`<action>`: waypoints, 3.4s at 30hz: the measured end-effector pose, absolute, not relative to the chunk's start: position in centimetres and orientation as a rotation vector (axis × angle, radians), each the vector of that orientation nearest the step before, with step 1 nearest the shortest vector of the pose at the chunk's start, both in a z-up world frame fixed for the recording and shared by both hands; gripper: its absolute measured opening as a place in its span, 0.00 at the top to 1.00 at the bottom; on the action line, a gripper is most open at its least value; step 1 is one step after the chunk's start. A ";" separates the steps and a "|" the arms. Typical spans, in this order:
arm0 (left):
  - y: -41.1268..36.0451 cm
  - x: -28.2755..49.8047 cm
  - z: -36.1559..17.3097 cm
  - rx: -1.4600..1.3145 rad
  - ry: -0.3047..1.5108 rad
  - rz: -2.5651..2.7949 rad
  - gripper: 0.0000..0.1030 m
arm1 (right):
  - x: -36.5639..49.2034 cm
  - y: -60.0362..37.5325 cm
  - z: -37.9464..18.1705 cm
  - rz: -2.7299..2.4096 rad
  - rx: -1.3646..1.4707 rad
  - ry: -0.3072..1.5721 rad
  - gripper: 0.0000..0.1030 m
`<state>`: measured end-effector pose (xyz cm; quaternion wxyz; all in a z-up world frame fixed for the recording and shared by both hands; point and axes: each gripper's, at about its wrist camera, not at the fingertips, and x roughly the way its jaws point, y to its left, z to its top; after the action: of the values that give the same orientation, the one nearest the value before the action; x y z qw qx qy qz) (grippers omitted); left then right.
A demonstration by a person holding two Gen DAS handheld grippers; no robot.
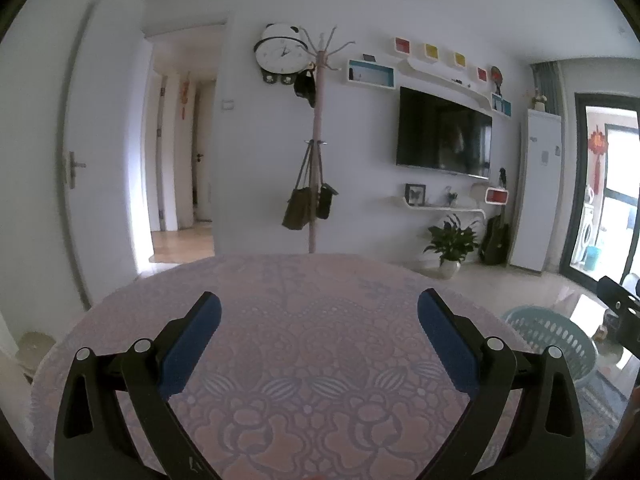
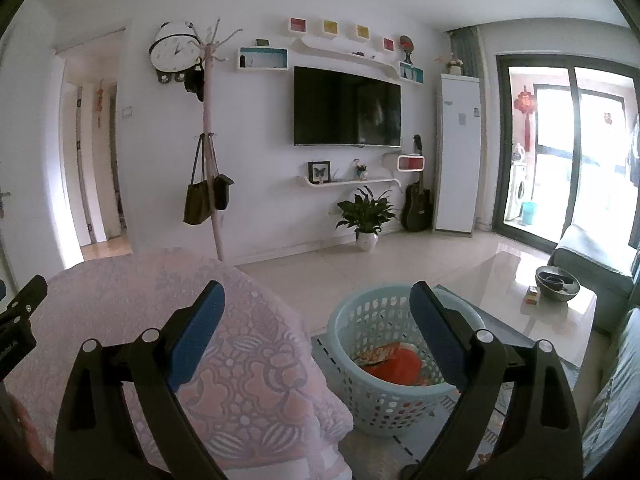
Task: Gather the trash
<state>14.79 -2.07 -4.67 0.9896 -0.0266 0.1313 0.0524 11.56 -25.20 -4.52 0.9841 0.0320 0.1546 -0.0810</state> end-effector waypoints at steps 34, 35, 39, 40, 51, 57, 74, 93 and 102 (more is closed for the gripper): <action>-1.4 15.1 -5.0 -0.078 0.304 0.077 0.07 | 11.7 -25.3 -4.9 -0.155 0.053 0.319 0.14; -1.5 15.0 -5.0 -0.078 0.305 0.075 0.07 | 11.7 -25.2 -5.0 -0.155 0.053 0.319 0.14; -1.8 15.1 -4.9 -0.072 0.312 0.068 0.07 | 11.7 -25.2 -4.9 -0.157 0.052 0.320 0.14; -1.8 15.1 -4.9 -0.073 0.311 0.068 0.07 | 11.7 -25.2 -4.9 -0.155 0.054 0.321 0.14; -2.1 15.0 -4.9 -0.064 0.307 0.061 0.07 | 11.6 -25.2 -5.4 -0.152 0.057 0.330 0.14; -2.3 15.0 -5.0 -0.063 0.307 0.061 0.07 | 11.6 -25.4 -5.5 -0.149 0.057 0.332 0.14; -2.1 15.4 -5.1 -0.033 0.312 0.088 0.07 | 11.7 -25.6 -5.4 -0.138 0.048 0.333 0.14; -0.7 16.0 -5.1 -0.063 0.328 0.089 0.07 | 11.9 -25.6 -5.4 -0.125 0.056 0.343 0.14; 0.2 16.4 -5.0 -0.060 0.333 0.079 0.07 | 12.1 -25.8 -5.4 -0.113 0.071 0.360 0.13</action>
<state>16.42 0.15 -4.99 0.9850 -0.0298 0.1657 0.0391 12.14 -25.79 -5.38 0.9816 0.0352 0.1790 -0.0563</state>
